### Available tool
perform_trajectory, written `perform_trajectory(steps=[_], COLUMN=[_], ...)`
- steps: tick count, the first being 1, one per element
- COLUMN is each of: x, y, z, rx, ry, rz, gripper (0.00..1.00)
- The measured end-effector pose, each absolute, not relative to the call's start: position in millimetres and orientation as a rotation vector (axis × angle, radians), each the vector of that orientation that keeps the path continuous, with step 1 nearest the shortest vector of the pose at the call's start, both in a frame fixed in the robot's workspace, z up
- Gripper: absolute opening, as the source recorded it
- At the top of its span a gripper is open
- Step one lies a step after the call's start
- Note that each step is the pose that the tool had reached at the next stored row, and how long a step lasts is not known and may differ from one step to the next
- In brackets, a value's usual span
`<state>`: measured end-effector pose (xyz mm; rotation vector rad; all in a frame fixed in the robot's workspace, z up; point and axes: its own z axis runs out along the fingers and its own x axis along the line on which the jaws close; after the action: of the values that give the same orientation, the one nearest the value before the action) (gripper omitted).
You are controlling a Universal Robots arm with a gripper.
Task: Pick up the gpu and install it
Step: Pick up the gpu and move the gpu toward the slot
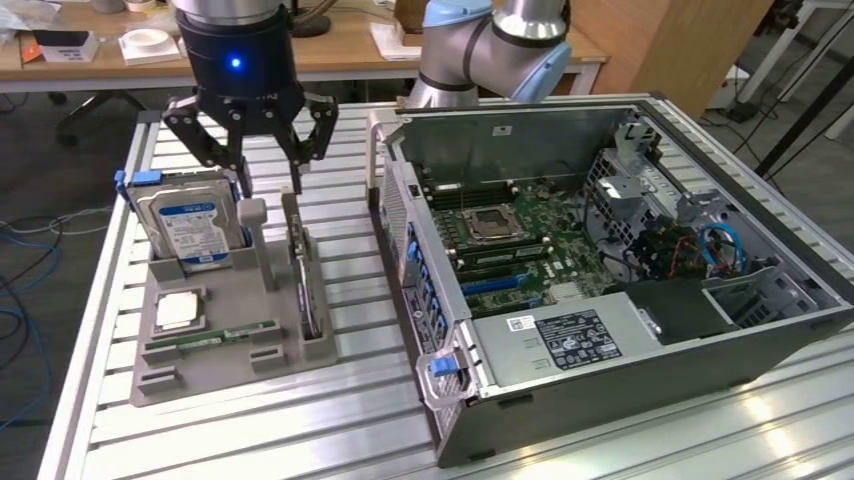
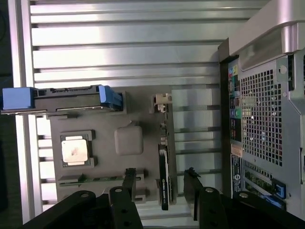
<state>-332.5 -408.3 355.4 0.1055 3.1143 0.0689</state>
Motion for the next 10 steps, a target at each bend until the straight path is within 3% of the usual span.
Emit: perform_trajectory(steps=[10], x=[-331.8], y=[-415.2], z=[345.6], rx=[0.106], ry=[3.114], rz=[0.069], gripper=[0.53])
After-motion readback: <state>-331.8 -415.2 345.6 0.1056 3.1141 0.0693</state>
